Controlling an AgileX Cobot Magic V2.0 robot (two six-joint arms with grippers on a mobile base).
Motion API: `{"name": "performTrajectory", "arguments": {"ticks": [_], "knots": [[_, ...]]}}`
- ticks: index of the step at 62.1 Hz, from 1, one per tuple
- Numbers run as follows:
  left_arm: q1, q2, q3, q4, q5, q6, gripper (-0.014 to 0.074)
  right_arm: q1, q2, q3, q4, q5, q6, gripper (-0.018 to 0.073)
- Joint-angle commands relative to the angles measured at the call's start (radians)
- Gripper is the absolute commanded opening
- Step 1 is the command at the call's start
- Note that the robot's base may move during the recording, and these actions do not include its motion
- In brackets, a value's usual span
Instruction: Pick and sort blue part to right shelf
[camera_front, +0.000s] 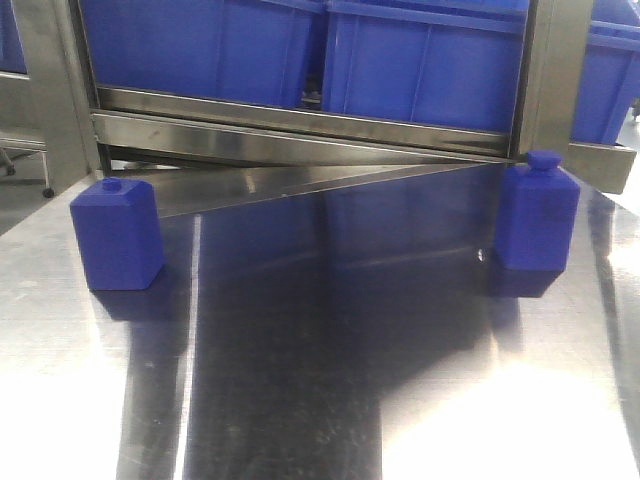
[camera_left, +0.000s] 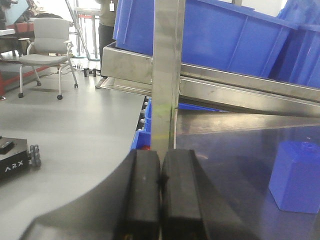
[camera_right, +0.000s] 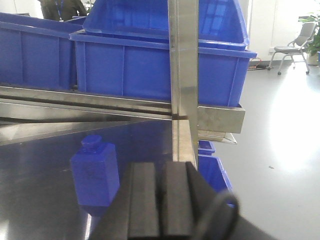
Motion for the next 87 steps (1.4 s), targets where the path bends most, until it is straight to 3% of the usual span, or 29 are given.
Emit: {"name": "performTrajectory", "arguments": {"ticks": [1,37,45,52,56,61,75,87], "knots": [[-0.002,0.01,0.024,-0.01,-0.094,-0.001,0.0124,-0.002,-0.022,-0.024,0.002,-0.092,-0.008,0.0037],[-0.002,0.01,0.024,-0.01,-0.11,-0.004,0.0124,-0.002,-0.022,-0.024,0.002,-0.092,-0.008,0.0037],[-0.002,0.01,0.024,-0.01,-0.218,-0.004,0.0124,-0.002,-0.022,-0.024,0.002,-0.092,-0.008,0.0037],[0.002,0.01,0.02,-0.01,-0.392,-0.004,0.0124,-0.002,-0.022,-0.024,0.002,-0.092,-0.008,0.0037],[0.002,0.01,-0.003,-0.01,-0.421,-0.004,0.0124,-0.002,-0.022,-0.024,0.002,-0.092,-0.008,0.0037],[0.002,0.023,-0.064,-0.01,-0.366,-0.004,0.0125,-0.002,-0.022,-0.024,0.002,-0.092,-0.008,0.0037],[-0.032,0.168,-0.367,-0.01,-0.052,-0.004,0.0144,-0.002,-0.022,-0.024,0.002,-0.091,-0.008,0.0037],[-0.109,0.377,-0.605,-0.01,0.172,-0.004,0.0347,-0.002,-0.022,-0.024,0.002,-0.091,-0.008,0.0037]]}}
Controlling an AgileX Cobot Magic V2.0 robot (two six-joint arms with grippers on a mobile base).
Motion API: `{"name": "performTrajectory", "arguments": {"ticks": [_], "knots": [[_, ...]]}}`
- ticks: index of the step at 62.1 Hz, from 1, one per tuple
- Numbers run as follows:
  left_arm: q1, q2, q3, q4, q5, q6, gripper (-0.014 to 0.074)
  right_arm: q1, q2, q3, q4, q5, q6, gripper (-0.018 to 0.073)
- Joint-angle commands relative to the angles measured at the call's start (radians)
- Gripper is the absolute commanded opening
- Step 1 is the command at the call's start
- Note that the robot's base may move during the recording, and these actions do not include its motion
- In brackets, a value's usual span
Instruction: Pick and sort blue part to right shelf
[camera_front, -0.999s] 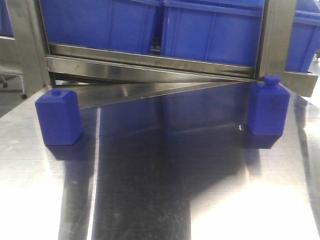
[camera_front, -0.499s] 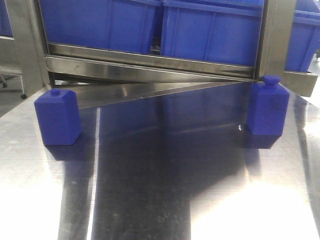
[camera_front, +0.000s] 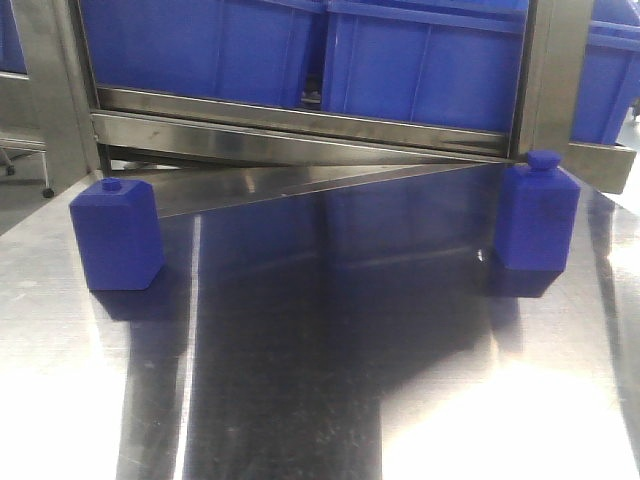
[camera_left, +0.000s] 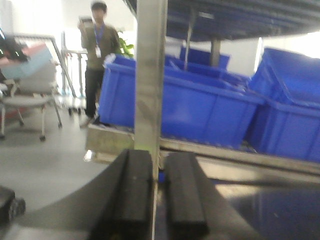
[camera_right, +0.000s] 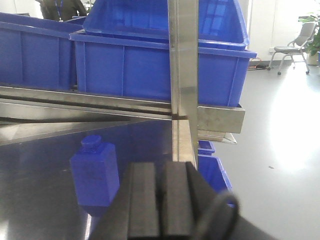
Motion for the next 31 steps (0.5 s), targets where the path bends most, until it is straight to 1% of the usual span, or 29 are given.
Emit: {"name": "performTrajectory", "arguments": {"ticks": [1,4,9,15,25,31], "knots": [[-0.046,0.116,-0.133,-0.01,0.043,-0.004,0.0363,-0.002,-0.022,-0.024,0.002,-0.091,-0.008,0.0037],[-0.075,0.177,-0.182,-0.01,0.098,-0.004,0.0414,-0.002,-0.022,-0.024,0.002,-0.091,-0.008,0.0037],[-0.123,0.274,-0.252,-0.038,0.183,-0.004,0.0459,-0.002,-0.022,-0.024,0.002,-0.091,-0.008,0.0037],[-0.187,0.406,-0.333,-0.107,0.296,-0.004,0.0495,-0.002,-0.022,-0.024,0.002,-0.091,-0.008,0.0037],[-0.288,0.603,-0.452,-0.216,0.398,-0.004,0.0576,-0.002,-0.022,-0.024,0.002,-0.091,-0.008,0.0037],[-0.329,0.734,-0.524,-0.216,0.45,-0.004,0.0606,-0.002,-0.022,-0.024,0.002,-0.091,-0.008,0.0037]]}}
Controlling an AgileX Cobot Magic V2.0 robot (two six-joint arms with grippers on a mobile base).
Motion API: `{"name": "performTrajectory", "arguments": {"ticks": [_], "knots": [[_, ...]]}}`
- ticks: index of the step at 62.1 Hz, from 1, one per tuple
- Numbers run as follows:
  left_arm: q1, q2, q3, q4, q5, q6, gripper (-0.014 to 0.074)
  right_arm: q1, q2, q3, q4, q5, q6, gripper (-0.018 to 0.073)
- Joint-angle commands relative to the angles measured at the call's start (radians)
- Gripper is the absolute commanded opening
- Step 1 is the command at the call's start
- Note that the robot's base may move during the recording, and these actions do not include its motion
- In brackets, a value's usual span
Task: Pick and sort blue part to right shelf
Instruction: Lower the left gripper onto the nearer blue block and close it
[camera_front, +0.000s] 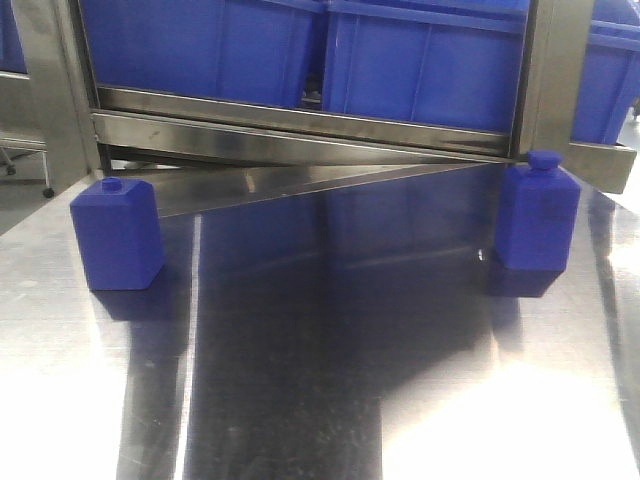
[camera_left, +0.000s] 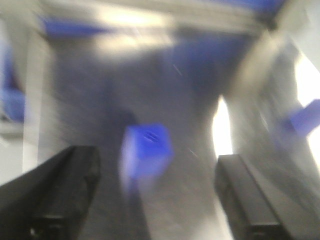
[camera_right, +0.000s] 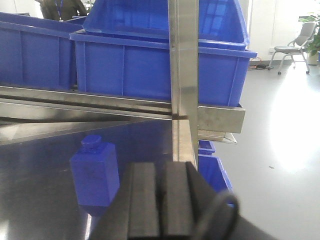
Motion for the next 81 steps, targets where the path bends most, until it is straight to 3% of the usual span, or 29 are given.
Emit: {"name": "performTrajectory", "arguments": {"ticks": [1,19,28,35,81], "knots": [[-0.036,0.105,-0.096,-0.029,-0.004,-0.006,0.0608,-0.002,-0.022,-0.024,0.002,-0.091,-0.008,0.0037],[-0.041,0.483,-0.422,-0.035,0.374,-0.119,0.0608,-0.002,-0.022,-0.024,0.002,-0.092,-0.008,0.0037],[-0.041,0.617,-0.551,0.036,0.491,-0.188,0.0608,-0.002,-0.022,-0.024,0.002,-0.092,-0.008,0.0037],[-0.041,0.677,-0.593,0.092,0.502,-0.224,0.0608,-0.002,-0.022,-0.024,0.002,-0.092,-0.008,0.0037],[-0.041,0.934,-0.599,0.084,0.441,-0.226,0.0608,-0.002,-0.022,-0.024,0.002,-0.092,-0.008,0.0037]]}}
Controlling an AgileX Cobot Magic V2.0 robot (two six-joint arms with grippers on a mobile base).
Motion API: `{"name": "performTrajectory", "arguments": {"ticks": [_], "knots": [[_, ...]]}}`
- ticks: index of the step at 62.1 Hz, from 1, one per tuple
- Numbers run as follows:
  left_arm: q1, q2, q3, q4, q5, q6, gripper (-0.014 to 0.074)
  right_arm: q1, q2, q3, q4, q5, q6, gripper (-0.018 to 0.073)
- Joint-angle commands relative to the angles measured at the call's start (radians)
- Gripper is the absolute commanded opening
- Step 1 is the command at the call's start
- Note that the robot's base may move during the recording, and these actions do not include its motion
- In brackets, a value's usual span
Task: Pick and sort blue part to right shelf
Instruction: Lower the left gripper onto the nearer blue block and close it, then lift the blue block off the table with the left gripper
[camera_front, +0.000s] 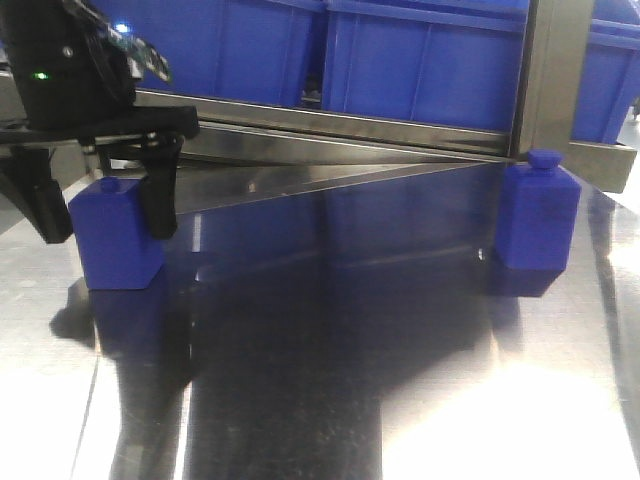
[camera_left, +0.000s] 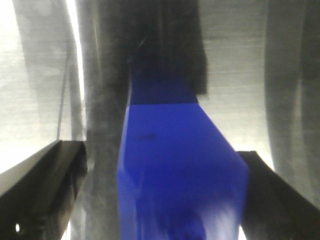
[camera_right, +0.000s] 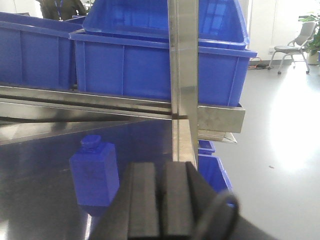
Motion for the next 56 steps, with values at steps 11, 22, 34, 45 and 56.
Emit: {"name": "performTrajectory", "arguments": {"ticks": [11,22,34,45,56], "knots": [[-0.009,-0.017,-0.032,-0.014,-0.003,-0.009,0.054,-0.002,-0.022,-0.024,0.002,-0.092,-0.008,0.0037],[-0.009,-0.017,-0.032,-0.016,0.006,-0.004,0.0352,-0.002,-0.022,-0.024,0.002,-0.092,-0.008,0.0037],[-0.009,-0.017,-0.057,-0.016,0.055,-0.004,0.0294,-0.002,-0.022,-0.024,0.002,-0.092,-0.008,0.0037],[-0.013,-0.061,-0.096,0.007,0.088,0.033,0.0294,-0.002,-0.022,-0.024,0.002,-0.092,-0.008,0.0037],[-0.092,-0.217,-0.069,0.237,0.081,0.04,0.0294,-0.002,-0.022,-0.024,0.002,-0.092,-0.008,0.0037]]}}
